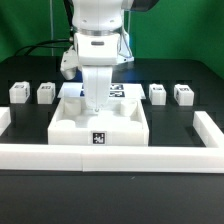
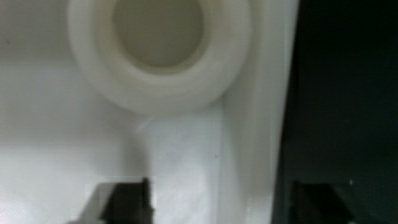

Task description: Assemble square table

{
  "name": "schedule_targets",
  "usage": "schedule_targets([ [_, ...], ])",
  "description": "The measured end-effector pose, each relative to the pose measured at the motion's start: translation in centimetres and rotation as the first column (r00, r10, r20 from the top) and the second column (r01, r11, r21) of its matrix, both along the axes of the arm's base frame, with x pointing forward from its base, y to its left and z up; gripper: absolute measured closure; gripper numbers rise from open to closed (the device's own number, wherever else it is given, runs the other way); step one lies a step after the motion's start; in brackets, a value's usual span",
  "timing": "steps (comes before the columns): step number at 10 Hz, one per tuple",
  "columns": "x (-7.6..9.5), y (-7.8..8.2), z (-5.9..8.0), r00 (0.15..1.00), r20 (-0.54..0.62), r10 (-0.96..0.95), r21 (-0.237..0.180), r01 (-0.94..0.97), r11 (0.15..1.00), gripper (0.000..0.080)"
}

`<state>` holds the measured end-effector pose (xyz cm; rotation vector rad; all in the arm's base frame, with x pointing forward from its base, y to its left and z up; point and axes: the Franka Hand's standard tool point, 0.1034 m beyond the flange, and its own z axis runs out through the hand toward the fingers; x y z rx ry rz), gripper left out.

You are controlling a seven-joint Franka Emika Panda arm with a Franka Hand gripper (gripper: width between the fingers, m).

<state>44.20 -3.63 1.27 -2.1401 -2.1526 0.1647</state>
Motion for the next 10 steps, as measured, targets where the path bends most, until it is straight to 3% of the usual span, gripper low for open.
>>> schedule_targets([
  [2, -0.01, 0.00, 0.00, 1.000, 0.000, 0.000, 0.000, 0.000, 1.000, 0.0665],
  [3, 0.10, -0.03, 0.05, 1.000, 0.004, -0.001, 0.000, 0.001, 1.000, 0.0665],
  [4, 0.18, -0.02, 0.09, 1.000, 0.007, -0.001, 0.000, 0.001, 1.000, 0.0732],
  [10, 0.27, -0.04, 0.12, 1.000, 0.009, -0.001, 0.000, 0.001, 1.000, 0.0732],
])
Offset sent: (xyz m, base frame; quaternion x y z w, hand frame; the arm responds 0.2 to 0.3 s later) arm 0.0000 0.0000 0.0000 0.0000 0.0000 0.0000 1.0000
